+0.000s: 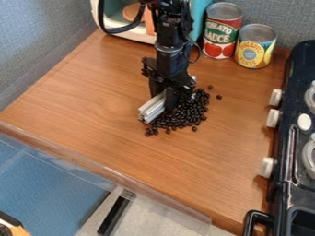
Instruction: Sweep into pile
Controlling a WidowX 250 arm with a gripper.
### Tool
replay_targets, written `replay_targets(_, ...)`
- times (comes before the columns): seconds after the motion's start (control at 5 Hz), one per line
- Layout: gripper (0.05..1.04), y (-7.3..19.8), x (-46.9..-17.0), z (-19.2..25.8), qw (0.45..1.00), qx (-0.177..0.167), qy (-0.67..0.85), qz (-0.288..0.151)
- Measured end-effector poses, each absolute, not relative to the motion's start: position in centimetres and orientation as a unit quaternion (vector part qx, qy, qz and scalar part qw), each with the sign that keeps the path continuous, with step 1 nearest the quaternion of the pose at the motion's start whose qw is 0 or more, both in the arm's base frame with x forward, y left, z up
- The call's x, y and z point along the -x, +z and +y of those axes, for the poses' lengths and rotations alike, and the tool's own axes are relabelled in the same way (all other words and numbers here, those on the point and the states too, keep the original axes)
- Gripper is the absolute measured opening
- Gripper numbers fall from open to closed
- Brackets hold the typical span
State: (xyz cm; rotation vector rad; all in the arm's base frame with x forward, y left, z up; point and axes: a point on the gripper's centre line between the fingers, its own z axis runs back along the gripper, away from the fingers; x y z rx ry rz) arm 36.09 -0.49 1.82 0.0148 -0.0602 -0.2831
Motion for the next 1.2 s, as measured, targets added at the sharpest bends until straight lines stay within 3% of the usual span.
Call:
replay_targets(0.8,0.384,5.0,-37.5,6.9,0.994,-0.019,-0.086,-0.061)
replay_targets(1.2,0.384,2.5,-38.7,8.0,0.989,-0.051,-0.133,-0.035)
